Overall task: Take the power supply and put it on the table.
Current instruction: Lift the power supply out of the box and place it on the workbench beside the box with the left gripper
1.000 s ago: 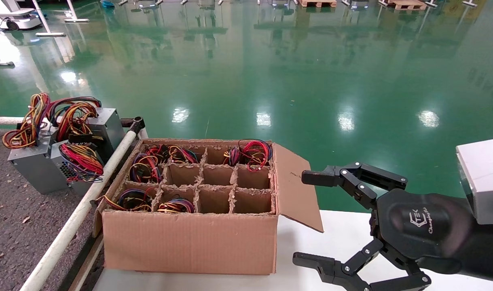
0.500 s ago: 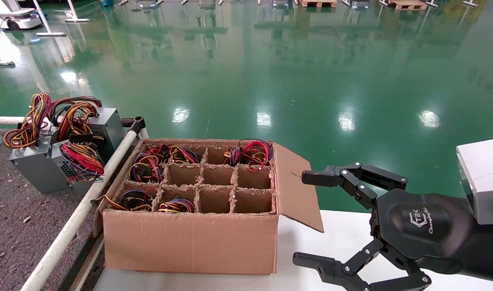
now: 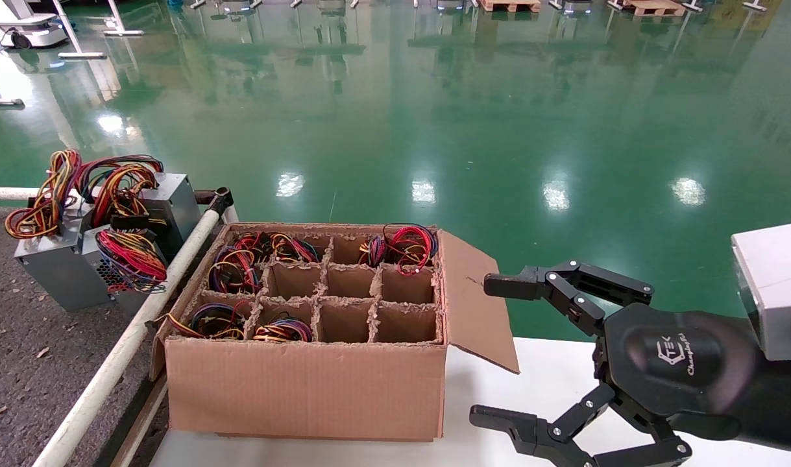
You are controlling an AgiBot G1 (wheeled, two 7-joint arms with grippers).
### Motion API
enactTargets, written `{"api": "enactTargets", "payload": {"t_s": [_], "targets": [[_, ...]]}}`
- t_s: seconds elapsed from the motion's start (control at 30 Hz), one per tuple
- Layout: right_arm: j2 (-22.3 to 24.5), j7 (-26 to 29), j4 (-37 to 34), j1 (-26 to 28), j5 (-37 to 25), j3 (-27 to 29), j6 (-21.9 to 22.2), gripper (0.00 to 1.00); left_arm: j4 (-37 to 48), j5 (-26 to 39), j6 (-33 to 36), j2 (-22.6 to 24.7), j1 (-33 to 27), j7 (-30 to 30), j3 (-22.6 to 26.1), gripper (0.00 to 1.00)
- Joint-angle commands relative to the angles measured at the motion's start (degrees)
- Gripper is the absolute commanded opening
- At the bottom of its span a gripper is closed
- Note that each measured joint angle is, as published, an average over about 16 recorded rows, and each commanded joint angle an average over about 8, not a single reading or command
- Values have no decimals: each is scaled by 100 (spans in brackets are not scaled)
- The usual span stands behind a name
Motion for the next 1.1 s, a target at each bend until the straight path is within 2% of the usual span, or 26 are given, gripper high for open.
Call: {"api": "enactTargets", "payload": {"t_s": [0.03, 0.57, 1.1], "targets": [[0, 0, 0, 0, 0, 0, 0, 100, 13, 54, 22, 20, 68, -22, 36, 0], [0, 0, 0, 0, 0, 0, 0, 100, -184, 193, 264, 326, 363, -132, 121, 0], [0, 0, 0, 0, 0, -1, 0, 100, -179, 236, 590, 380, 532, -225, 149, 0]]}}
